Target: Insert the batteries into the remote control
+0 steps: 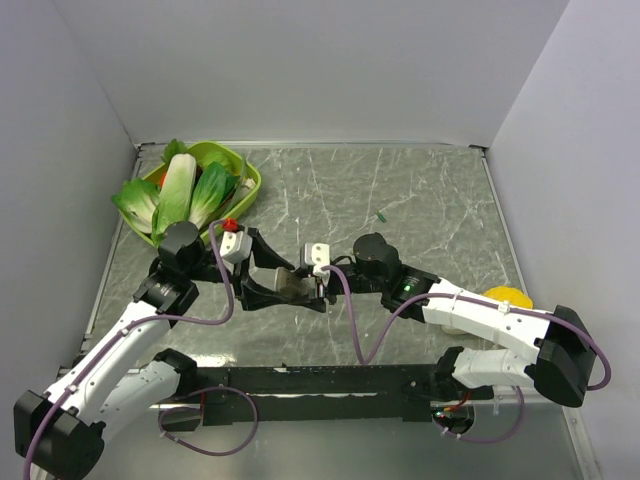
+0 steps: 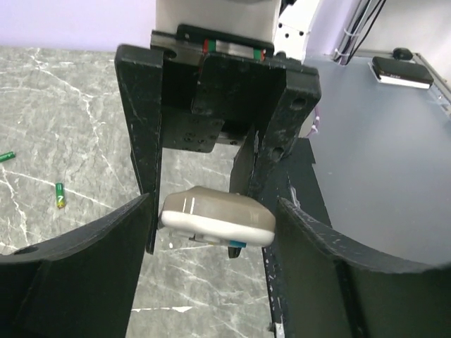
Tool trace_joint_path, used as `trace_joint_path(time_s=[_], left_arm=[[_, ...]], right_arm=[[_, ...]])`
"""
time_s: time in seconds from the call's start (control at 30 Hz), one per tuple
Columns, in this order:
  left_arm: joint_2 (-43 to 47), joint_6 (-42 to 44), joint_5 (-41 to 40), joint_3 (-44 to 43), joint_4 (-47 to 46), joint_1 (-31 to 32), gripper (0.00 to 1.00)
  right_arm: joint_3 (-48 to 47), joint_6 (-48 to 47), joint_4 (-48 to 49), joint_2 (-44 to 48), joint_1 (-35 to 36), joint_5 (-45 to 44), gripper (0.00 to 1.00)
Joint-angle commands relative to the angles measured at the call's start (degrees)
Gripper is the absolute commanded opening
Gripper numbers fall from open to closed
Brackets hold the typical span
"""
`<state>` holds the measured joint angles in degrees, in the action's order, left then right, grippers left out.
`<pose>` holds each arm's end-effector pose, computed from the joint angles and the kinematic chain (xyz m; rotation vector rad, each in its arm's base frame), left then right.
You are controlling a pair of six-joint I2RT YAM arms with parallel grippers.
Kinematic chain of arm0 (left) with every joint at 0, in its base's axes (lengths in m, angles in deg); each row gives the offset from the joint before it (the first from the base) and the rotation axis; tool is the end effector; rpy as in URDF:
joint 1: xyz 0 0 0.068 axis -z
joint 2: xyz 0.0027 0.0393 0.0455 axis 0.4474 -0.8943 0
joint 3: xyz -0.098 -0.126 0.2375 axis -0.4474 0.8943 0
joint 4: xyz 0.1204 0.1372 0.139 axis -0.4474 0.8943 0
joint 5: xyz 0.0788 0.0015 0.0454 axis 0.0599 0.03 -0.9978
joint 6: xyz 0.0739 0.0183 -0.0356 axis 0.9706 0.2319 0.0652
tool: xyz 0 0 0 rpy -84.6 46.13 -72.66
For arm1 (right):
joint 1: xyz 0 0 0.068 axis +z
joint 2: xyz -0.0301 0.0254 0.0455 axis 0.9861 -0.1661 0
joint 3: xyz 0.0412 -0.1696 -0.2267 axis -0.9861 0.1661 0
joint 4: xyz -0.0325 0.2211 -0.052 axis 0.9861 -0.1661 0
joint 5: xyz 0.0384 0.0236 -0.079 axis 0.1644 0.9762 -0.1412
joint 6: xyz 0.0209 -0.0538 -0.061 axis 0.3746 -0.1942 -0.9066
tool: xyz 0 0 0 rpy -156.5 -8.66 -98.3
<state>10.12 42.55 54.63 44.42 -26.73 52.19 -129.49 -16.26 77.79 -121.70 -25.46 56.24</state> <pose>0.1114 -0.1290 0.3350 1.2258 1.2721 -1.3098 0.1180 0.2372 0.3169 -1.4146 1.2090 0.9666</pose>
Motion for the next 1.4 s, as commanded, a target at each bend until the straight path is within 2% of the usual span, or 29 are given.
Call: trace_joint_path(time_s=[0.0,0.4,0.47,0.5,0.53,0.6,0.63,0.8,1.0,1.17,1.27,1.3,1.37], left_arm=[[0.48,5.05,1.6,-2.47,2.56,0.23,0.73],[0.92,5.67,0.37,-2.83,1.95,0.32,0.56],[1.01,5.06,1.16,-2.74,0.82,0.32,0.5],[1.18,3.92,1.51,-2.3,-0.84,0.32,0.43],[1.09,3.3,1.95,-2.04,-1.73,0.32,0.42],[1.01,2.77,2.39,-1.86,-2.27,0.41,0.43],[0.92,3.12,2.39,-2.12,-1.66,0.5,0.48],[1.09,4.88,2.57,-2.56,0.11,0.76,0.58],[0.92,4.53,2.48,-2.21,-0.42,0.85,0.64],[1.18,4.62,2.83,-2.04,-0.59,0.85,0.63],[1.36,3.91,3.27,-1.95,-0.95,0.94,0.47],[1.44,4.09,3.18,-1.77,-0.69,0.94,0.3],[1.88,4.17,2.66,-1.68,-0.25,0.94,0.16]], right_arm=[[-4.18,0.05,1.66,0.71,0.04,1.28,0.0],[-5.06,-0.04,0.0,-1.22,0.13,0.84,0.0],[-5.24,-0.04,-0.44,-1.66,0.13,1.63,0.0],[-5.24,0.05,-0.45,-1.84,0.13,1.89,0.0],[-5.24,0.05,-0.36,-1.92,0.13,2.25,0.0],[-5.5,0.22,-0.44,-2.19,0.21,3.3,0.0],[-5.68,0.23,-0.71,-2.36,0.21,3.74,0.0],[-6.12,0.58,-0.97,-2.8,0.13,4.97,0.0],[-6.56,0.84,-1.06,-3.16,0.13,5.5,0.0],[-6.29,1.54,-0.8,-3.42,0.04,6.99,0.0],[-5.86,2.33,-0.18,-3.42,0.13,6.91,0.0],[-5.68,2.86,-0.01,-3.25,0.04,6.56,0.0],[-5.59,3.3,0.08,-2.63,-0.22,5.94,0.0]])
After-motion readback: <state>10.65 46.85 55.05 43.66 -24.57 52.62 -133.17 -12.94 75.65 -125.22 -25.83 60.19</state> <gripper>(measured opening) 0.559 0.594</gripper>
